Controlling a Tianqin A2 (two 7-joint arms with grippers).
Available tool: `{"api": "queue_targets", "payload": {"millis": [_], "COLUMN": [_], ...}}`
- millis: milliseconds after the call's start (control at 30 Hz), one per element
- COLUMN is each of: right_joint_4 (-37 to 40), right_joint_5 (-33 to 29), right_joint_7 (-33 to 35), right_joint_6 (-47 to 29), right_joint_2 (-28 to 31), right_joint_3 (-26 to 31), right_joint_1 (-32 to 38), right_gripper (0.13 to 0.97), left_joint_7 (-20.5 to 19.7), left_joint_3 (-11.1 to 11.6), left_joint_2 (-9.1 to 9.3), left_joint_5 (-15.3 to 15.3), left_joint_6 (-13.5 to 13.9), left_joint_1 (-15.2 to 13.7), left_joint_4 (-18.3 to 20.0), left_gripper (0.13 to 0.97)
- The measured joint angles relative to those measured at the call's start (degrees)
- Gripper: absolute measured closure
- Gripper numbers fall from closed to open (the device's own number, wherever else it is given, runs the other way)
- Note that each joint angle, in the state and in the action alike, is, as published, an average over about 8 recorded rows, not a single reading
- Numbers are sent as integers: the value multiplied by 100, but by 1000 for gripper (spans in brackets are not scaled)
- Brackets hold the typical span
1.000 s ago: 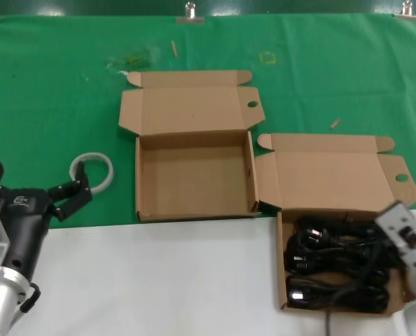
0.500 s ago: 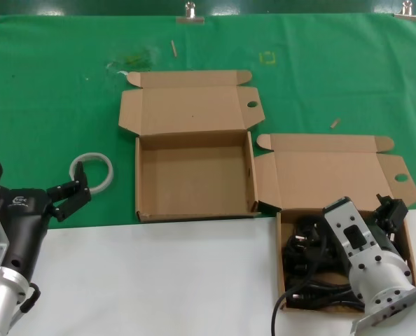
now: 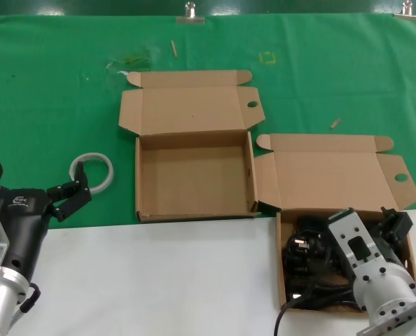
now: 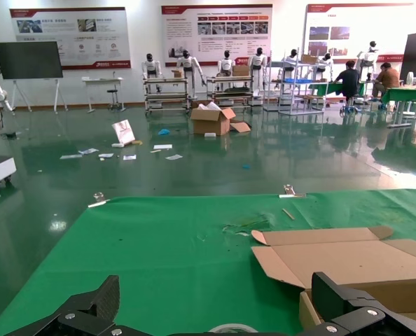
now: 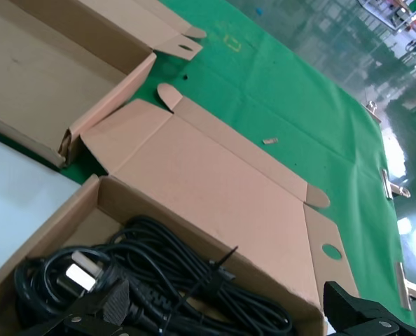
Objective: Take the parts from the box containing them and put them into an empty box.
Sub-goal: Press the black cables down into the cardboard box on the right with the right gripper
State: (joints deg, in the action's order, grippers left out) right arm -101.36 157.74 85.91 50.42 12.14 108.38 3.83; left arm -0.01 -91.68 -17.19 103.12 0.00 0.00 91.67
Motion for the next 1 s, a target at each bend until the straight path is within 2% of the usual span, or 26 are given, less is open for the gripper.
{"api": "queue_targets", "payload": {"millis": [500,1000], "right_joint_4": [-170,186], "right_joint_5": [0,0], "right_joint_7": [158,198], "right_joint_6": [131,-185], "right_joint_2": [0,0], "right_joint_3": [-204,-283], "right_joint_1": [-229,-64], "right_gripper": [129,134], "left_joint_7": [0,-3], "left_joint_3": [0,0], "left_joint_2": [0,0], "left_joint_5": [0,0], "left_joint_6": [0,0], "left_joint_1": [0,0], "left_joint_4": [0,0], "left_gripper": [132,132]}}
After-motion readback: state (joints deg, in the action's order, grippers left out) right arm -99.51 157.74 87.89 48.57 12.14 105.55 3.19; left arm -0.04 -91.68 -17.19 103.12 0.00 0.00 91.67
